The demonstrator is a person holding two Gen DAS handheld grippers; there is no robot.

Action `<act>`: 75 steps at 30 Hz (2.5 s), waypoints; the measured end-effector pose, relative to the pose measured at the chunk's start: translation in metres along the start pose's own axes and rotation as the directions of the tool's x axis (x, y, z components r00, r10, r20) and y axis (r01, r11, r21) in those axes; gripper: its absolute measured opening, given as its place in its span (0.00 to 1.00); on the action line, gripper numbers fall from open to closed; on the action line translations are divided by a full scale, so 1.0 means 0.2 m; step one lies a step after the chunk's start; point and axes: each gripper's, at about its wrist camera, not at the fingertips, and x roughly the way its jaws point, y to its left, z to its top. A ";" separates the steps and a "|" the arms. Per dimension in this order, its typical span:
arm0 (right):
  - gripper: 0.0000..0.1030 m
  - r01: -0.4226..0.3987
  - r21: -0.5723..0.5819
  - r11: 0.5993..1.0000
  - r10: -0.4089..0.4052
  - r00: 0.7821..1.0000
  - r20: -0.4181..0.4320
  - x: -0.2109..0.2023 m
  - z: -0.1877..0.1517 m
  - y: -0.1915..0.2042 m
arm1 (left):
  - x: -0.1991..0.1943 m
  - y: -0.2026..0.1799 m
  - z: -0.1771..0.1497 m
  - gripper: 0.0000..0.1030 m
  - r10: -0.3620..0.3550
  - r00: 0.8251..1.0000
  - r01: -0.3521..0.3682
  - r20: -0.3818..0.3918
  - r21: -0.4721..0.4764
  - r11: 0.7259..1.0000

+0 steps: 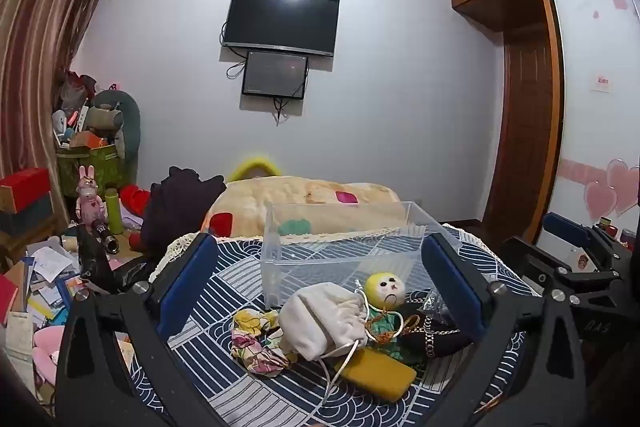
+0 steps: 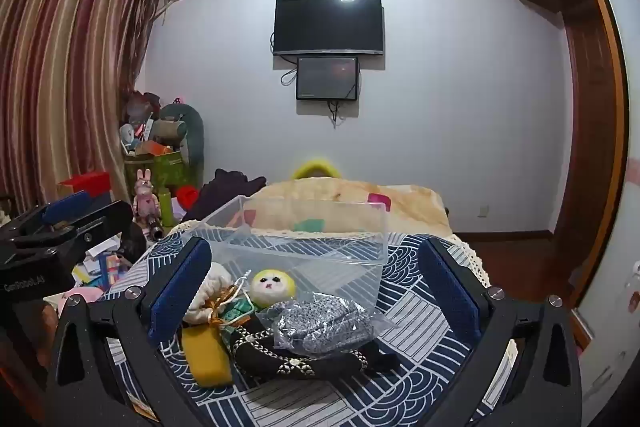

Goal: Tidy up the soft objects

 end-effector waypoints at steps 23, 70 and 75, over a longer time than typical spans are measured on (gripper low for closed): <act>1.00 -0.007 0.011 1.000 0.007 1.000 0.002 -0.01 0.00 0.00 | -0.02 -0.05 -0.01 1.00 -0.005 1.000 0.004 0.019 0.038 0.999; 1.00 -0.015 0.022 1.000 0.014 1.000 0.018 -0.04 0.02 0.00 | -0.06 -0.06 -0.01 1.00 -0.020 0.999 0.018 0.043 0.037 0.999; 1.00 -0.016 0.018 1.000 0.016 1.000 0.018 -0.05 0.02 0.01 | -0.06 -0.06 -0.01 1.00 -0.023 0.999 0.022 0.041 0.035 0.999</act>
